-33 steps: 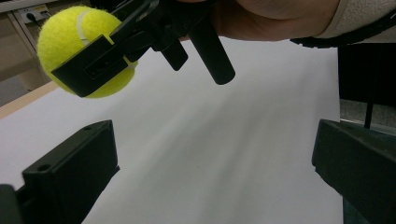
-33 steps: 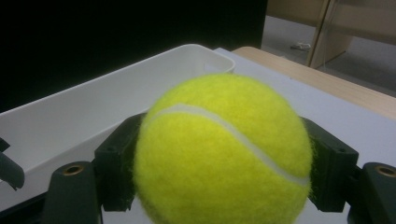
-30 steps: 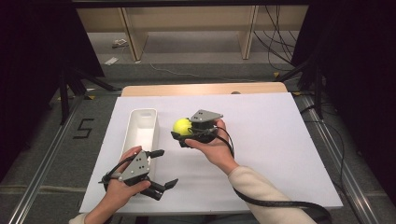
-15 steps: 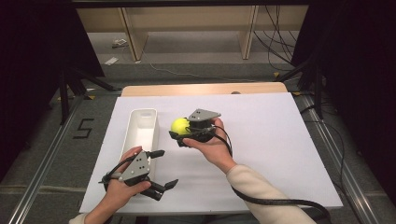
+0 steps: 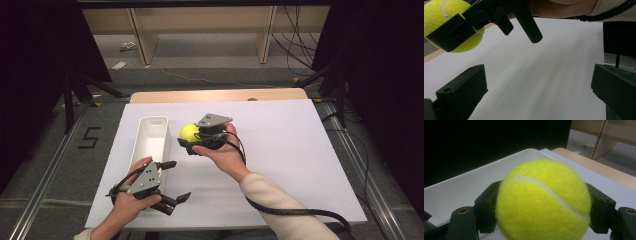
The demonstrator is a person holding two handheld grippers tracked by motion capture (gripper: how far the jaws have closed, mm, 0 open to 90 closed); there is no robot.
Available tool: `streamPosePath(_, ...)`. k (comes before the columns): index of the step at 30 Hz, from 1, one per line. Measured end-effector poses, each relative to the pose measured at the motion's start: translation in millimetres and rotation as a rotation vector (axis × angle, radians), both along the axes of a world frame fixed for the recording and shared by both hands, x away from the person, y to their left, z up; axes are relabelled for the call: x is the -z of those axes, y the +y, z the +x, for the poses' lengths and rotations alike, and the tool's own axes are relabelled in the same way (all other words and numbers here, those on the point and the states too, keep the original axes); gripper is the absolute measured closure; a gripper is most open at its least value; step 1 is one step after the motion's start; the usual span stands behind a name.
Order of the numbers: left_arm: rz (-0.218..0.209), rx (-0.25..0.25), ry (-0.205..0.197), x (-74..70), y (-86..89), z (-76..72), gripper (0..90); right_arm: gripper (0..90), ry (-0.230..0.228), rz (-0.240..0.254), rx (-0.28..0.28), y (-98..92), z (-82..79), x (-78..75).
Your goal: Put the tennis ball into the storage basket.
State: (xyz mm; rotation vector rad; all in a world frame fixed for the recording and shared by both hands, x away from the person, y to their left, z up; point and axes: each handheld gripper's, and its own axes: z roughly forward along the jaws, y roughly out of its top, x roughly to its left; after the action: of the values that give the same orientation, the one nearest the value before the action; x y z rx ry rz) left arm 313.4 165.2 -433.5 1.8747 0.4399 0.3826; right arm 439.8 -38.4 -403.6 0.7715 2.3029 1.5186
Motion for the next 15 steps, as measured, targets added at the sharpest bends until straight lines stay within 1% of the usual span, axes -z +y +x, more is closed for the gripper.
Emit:
streamPosePath(6,0.002,0.002,0.000,0.1,-0.3,0.0,0.0,26.6,-0.005,-0.009,-0.006,4.5,2.5,-5.0)
streamPosePath(15,0.003,0.004,-0.001,0.1,-0.4,-0.1,0.0,26.5,-0.006,-0.018,-0.016,13.7,6.9,-7.2)
